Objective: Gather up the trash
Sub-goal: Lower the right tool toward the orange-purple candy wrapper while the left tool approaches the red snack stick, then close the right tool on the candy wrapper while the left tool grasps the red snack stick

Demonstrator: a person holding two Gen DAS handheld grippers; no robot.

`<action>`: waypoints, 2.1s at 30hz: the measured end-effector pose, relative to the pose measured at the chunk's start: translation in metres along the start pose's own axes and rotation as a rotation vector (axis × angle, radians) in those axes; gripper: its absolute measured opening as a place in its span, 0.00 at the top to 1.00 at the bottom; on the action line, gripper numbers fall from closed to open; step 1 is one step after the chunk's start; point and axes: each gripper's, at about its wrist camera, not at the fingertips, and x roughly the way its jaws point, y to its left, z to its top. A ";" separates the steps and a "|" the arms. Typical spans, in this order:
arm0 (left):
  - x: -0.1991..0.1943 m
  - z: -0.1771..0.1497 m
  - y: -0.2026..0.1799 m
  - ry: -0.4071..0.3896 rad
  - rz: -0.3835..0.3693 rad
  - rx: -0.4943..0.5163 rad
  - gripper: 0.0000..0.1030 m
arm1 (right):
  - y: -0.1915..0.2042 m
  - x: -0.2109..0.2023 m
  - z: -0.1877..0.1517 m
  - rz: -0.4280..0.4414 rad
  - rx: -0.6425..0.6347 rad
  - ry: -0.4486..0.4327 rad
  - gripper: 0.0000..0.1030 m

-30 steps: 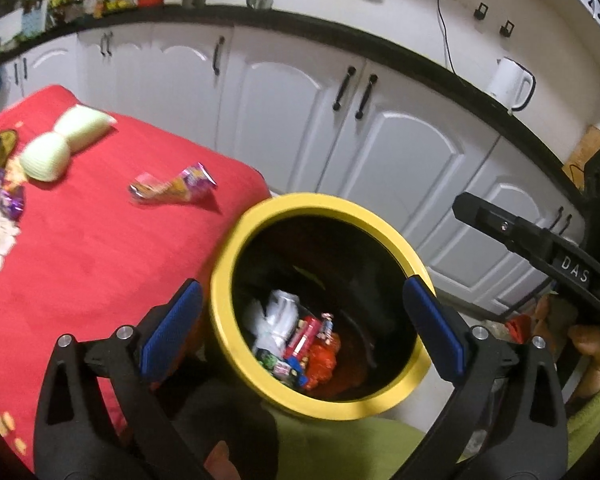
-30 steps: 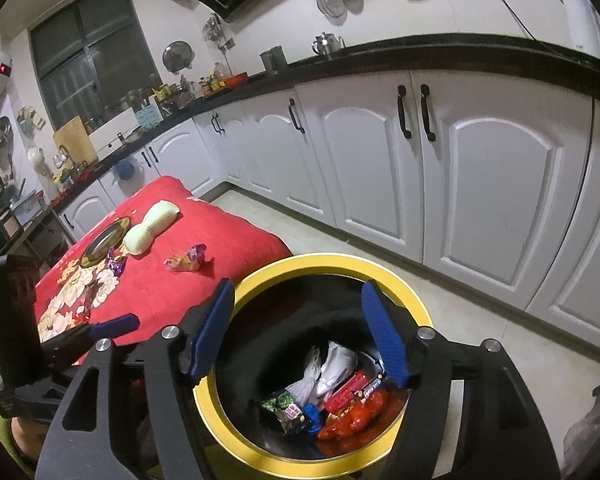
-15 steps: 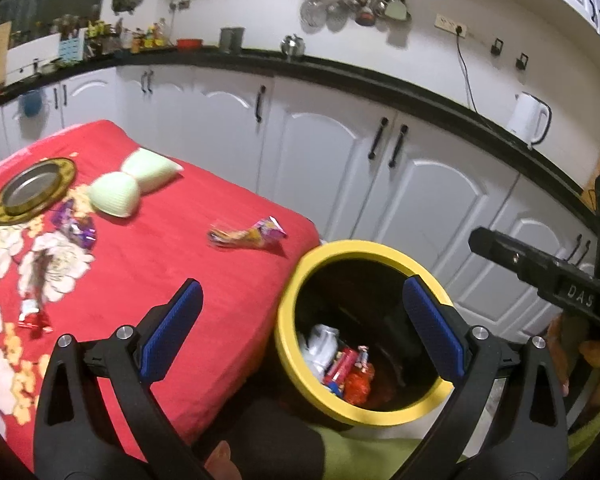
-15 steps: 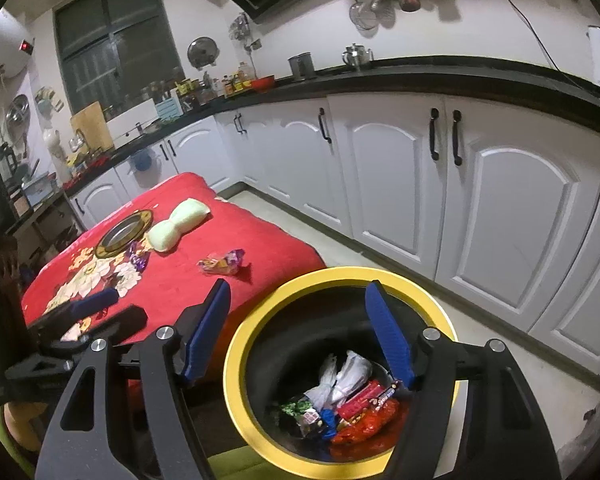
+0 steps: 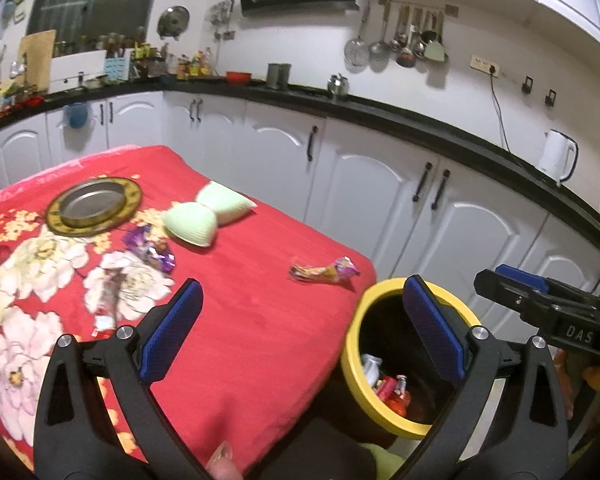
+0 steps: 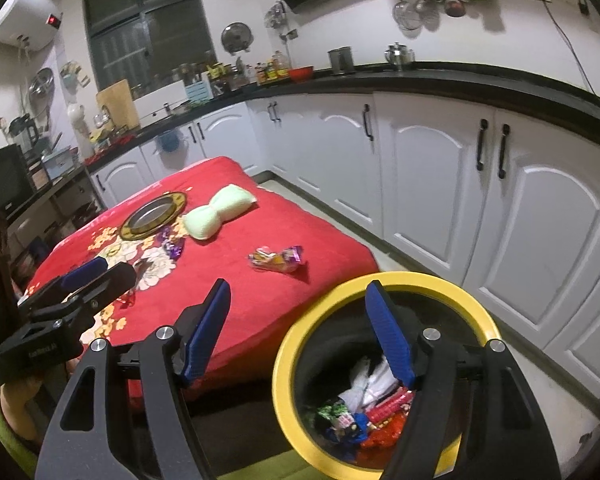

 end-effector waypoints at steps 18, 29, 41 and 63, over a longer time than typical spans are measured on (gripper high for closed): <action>-0.015 0.002 0.070 -0.063 0.134 -0.096 0.11 | 0.064 0.047 0.016 0.068 -0.114 0.034 0.34; 0.008 -0.003 0.115 -0.003 0.218 -0.172 0.11 | 0.052 0.111 0.023 0.017 -0.117 0.084 0.34; 0.054 -0.008 0.150 0.133 0.254 -0.245 0.12 | 0.014 0.183 0.018 -0.013 -0.071 0.202 0.38; 0.077 -0.035 0.184 0.243 0.210 -0.395 0.92 | 0.062 0.189 -0.010 0.080 -0.159 0.247 0.78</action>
